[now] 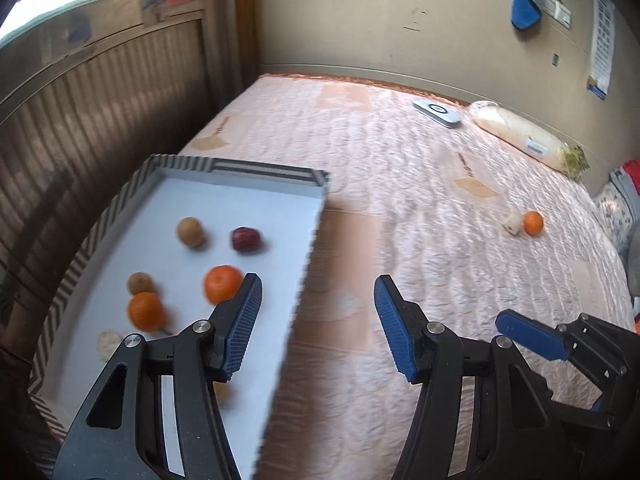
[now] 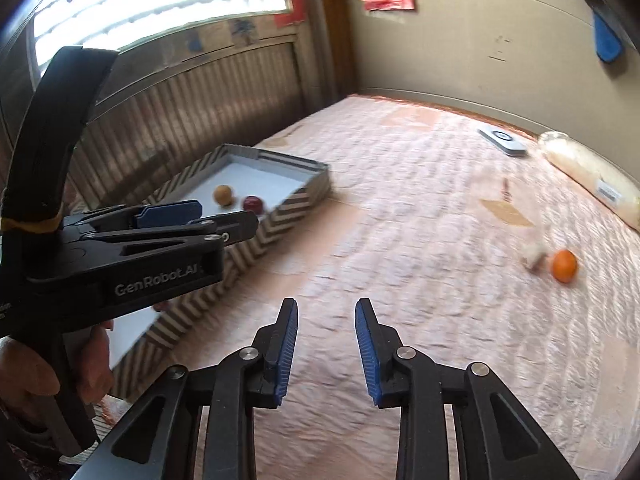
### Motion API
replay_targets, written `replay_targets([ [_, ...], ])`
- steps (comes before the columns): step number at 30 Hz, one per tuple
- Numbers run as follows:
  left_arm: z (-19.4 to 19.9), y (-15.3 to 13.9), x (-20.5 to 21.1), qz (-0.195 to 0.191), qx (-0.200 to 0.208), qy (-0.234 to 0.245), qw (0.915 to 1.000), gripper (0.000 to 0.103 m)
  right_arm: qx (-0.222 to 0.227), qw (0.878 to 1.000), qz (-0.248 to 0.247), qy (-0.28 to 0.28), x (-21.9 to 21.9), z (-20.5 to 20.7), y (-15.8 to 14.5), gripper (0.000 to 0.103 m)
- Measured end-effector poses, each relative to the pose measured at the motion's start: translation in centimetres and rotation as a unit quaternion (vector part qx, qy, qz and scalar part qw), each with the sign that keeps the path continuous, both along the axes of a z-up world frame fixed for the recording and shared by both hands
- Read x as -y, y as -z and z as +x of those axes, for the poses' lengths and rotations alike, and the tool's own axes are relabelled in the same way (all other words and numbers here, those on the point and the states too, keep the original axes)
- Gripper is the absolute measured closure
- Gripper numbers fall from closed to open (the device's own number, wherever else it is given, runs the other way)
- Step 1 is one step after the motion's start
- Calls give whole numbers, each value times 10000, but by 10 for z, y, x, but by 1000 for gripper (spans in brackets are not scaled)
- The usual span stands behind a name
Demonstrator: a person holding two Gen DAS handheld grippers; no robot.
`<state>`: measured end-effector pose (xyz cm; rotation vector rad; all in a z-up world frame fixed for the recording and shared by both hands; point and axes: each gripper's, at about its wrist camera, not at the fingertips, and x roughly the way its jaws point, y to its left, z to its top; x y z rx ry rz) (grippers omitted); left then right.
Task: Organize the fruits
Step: 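Move both tools back to the last orange and cake piece, then grasp the last orange with the right tool while the left tool grasps the pale cake piece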
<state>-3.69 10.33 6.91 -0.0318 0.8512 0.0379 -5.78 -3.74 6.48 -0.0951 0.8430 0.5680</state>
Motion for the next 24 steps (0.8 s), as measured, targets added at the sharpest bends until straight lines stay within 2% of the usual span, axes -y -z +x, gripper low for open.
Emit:
replay_targets([
  [15, 47, 15, 110, -142, -407, 855, 9954, 44, -239, 9912, -320, 1262, 138, 45, 13, 70],
  [24, 98, 31, 167, -145, -596, 1406, 9882, 44, -313, 9883, -465, 1419, 171, 60, 16, 69],
])
